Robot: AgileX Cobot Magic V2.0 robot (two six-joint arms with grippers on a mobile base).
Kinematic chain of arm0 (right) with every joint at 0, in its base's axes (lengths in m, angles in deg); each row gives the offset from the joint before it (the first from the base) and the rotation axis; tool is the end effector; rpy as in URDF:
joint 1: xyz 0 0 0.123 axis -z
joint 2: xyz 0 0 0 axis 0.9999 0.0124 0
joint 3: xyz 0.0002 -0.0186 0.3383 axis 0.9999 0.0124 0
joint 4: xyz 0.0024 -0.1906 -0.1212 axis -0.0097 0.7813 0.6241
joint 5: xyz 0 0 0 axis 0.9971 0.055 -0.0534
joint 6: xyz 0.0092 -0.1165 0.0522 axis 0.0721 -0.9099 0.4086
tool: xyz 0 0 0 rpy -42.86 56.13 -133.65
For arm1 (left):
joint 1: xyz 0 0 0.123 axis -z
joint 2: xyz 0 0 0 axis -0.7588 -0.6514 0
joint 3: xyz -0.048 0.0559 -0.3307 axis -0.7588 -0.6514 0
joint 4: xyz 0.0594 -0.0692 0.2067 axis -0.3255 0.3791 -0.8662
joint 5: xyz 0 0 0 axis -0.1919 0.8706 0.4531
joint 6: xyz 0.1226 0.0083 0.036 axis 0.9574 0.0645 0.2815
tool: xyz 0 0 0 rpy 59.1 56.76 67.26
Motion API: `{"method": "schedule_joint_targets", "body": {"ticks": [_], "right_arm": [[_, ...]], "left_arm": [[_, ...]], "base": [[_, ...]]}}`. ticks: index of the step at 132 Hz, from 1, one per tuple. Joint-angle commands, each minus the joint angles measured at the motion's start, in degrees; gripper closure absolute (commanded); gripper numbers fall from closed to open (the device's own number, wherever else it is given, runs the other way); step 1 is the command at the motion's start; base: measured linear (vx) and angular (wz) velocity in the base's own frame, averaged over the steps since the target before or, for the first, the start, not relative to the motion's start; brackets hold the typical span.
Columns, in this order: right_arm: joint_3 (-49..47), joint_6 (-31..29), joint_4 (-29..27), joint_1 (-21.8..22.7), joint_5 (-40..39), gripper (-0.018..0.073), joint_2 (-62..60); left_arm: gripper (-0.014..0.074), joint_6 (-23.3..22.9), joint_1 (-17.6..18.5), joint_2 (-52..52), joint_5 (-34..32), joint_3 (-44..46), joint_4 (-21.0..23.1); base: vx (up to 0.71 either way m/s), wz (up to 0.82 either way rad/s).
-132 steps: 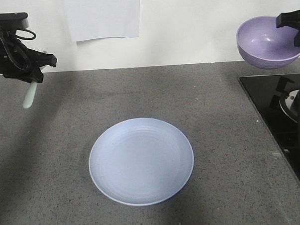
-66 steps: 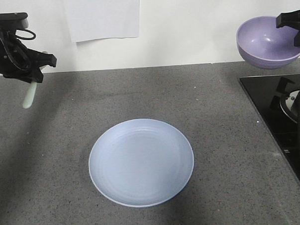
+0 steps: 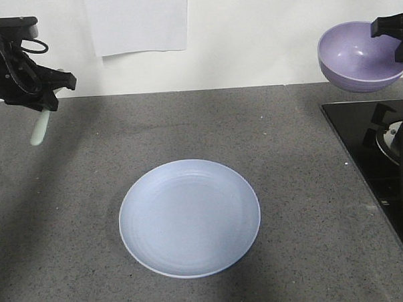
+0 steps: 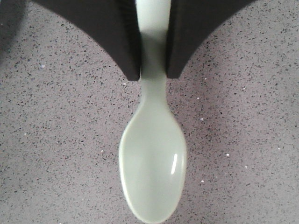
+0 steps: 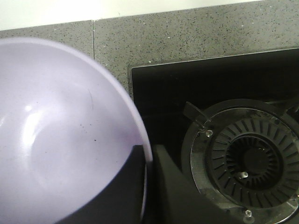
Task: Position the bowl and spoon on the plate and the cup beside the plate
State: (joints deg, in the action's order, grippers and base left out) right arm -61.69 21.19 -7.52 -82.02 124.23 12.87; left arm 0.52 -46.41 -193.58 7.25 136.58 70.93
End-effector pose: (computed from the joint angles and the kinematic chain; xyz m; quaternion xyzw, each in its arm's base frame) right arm 0.3881 -0.0424 0.4127 0.0648 0.9405 0.0099 0.3333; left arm 0.4308 -0.0340 0.3506 0.0296 0.9689 -0.0528 0.2398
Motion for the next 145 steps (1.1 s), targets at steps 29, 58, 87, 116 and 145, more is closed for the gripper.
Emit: {"method": "schedule_joint_targets", "body": {"ticks": [29, 58, 87, 116, 145], "right_arm": [[-1.9, -0.7, 0.0, 0.1, -3.2, 0.0566, -2.9], [-1.9, -0.7, 0.0, 0.1, -3.2, 0.0566, -2.9], [-1.9, -0.7, 0.0, 0.1, -3.2, 0.0566, -2.9], [-1.9, -0.7, 0.0, 0.1, -3.2, 0.0566, -2.9], [-1.9, -0.7, 0.0, 0.1, -3.2, 0.0566, -2.9]], "left_arm": [[0.0603, -0.1, 0.2, 3.3, -2.3, 1.6, 0.8], [0.0603, -0.1, 0.2, 3.3, -2.3, 1.6, 0.8], [0.0603, -0.1, 0.2, 3.3, -2.3, 1.6, 0.8], [0.0603, -0.1, 0.2, 3.3, -2.3, 1.6, 0.8], [0.0603, -0.1, 0.2, 3.3, -2.3, 1.6, 0.8]], "base": [[0.00, 0.00], [0.00, 0.00], [0.00, 0.00], [0.00, 0.00], [0.00, 0.00]]}}
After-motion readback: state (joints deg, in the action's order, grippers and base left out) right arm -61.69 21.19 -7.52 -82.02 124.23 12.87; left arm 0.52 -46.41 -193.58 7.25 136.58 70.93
